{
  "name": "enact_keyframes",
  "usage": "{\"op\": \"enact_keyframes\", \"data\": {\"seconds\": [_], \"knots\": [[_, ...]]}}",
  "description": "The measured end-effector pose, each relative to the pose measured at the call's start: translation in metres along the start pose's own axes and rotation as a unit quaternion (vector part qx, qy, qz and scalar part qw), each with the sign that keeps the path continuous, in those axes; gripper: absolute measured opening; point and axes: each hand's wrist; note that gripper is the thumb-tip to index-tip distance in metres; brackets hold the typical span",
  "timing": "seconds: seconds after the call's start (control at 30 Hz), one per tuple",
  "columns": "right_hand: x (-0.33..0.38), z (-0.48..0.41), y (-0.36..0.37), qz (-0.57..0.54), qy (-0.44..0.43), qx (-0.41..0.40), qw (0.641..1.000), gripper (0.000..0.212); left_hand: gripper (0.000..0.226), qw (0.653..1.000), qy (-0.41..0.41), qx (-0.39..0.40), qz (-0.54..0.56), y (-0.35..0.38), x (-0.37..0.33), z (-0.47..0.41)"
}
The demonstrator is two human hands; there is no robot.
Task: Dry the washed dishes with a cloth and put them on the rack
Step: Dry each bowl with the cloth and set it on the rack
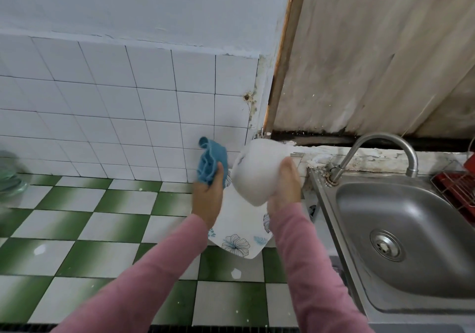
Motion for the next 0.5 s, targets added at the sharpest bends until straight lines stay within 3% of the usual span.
{"op": "enact_keyframes", "data": {"seconds": [0.1,0.17,0.27,0.4,0.43,0.5], "knots": [[-0.012,0.011,0.012,0.097,-0.053,0.023,0.994,0.033,0.043,0.968,0.141,0.172,-0.117,0.012,0.006,0.003],[-0.009,0.014,0.014,0.145,-0.089,0.048,0.984,0.032,0.063,0.940,0.187,0.209,-0.192,0.013,0.010,-0.005],[-0.003,0.015,0.010,0.215,-0.107,0.068,0.968,0.034,0.067,0.919,0.203,0.207,-0.266,0.011,0.005,-0.018],[-0.012,0.021,0.003,0.259,-0.107,0.089,0.956,0.037,0.057,0.938,0.131,0.165,-0.274,0.013,-0.017,-0.031],[-0.012,0.023,0.003,0.257,-0.104,0.085,0.957,0.036,0.054,0.929,0.147,0.160,-0.300,0.014,-0.019,-0.030],[-0.009,0.021,0.004,0.241,-0.092,0.070,0.964,0.034,0.050,0.873,0.257,0.154,-0.386,0.016,-0.013,-0.022]]}}
Point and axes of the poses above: each hand's wrist, its own z-axis away from the middle knuckle, its own y-axis out of the palm, x = y × z, and after that the axes turned 1 degree about -z, right-handed
